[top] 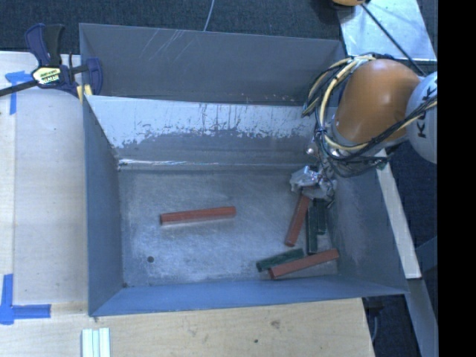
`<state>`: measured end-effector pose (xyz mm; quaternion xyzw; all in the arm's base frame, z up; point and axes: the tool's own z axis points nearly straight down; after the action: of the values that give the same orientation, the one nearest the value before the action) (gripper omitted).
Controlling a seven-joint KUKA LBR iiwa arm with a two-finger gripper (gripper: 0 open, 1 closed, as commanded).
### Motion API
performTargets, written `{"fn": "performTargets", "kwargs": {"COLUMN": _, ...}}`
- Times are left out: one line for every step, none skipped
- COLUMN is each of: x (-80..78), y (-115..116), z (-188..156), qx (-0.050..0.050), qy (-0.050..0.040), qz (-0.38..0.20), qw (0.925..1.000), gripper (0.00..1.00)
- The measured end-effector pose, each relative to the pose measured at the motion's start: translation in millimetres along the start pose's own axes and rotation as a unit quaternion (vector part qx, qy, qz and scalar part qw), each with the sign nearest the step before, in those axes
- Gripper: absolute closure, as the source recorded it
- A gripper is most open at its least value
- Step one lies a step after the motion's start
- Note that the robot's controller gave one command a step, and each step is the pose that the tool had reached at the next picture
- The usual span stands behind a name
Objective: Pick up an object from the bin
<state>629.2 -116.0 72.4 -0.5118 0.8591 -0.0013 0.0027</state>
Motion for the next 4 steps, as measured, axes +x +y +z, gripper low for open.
{"fn": "performTargets", "kwargs": {"x": 0.1, "y": 0, "z": 0, "qx": 0.0, "qy": -0.0001, "qz": 0.0, "qw": 1.0, "gripper": 1.0}}
{"fn": "performTargets", "kwargs": {"x": 33.9, "y": 28, "z": -16, "qx": 0.001, "qy": -0.0047, "qz": 0.01, "qw": 0.9999, "gripper": 1.0}}
{"fn": "performTargets", "kwargs": {"x": 47.8, "y": 42, "z": -16, "qx": 0.002, "qy": -0.0004, "qz": 0.022, "qw": 0.9998, "gripper": 1.0}}
{"fn": "performTargets", "kwargs": {"x": 47.7, "y": 30, "z": -6, "qx": -0.002, "qy": -0.0008, "qz": 0.038, "qw": 0.9993, "gripper": 1.0}}
